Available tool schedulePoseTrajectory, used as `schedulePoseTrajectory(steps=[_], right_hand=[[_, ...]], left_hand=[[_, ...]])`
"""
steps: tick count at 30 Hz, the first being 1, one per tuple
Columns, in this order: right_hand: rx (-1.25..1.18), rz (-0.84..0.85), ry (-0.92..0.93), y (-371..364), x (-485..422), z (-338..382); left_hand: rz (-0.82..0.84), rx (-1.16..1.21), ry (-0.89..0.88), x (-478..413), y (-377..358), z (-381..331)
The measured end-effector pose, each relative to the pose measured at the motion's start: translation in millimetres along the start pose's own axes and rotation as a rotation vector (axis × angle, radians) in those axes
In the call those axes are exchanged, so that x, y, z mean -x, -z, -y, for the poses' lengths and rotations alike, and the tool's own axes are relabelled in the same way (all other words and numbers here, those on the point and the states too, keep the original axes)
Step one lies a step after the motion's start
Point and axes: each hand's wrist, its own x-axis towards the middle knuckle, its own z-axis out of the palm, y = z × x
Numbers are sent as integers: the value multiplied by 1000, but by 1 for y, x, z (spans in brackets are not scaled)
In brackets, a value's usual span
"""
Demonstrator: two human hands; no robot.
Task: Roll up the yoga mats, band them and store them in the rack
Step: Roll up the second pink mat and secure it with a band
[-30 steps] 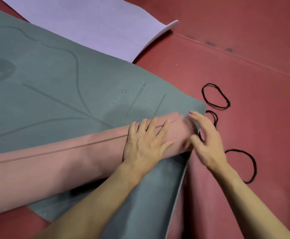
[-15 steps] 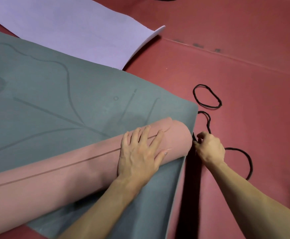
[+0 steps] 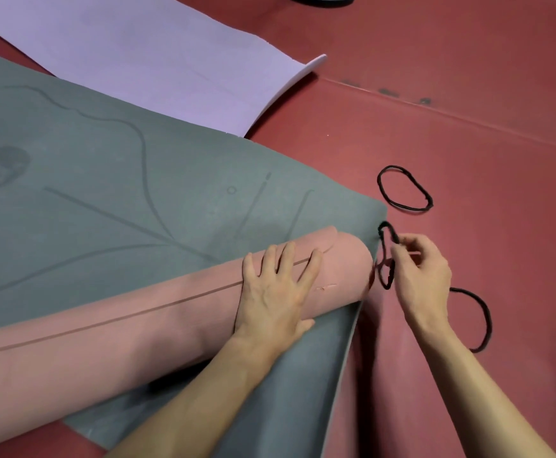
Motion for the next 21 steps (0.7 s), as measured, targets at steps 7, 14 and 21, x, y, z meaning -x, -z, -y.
schedulePoseTrajectory(steps=[7,14,21], right_hand=[[157,293,570,-2,42,39],[234,406,805,-5,70,36],[318,367,938,-17,91,25]], left_hand=[[-162,60,-36,18,12,13],[-144,108,1,52,20,43],[-40,103,-51,55,14,52]])
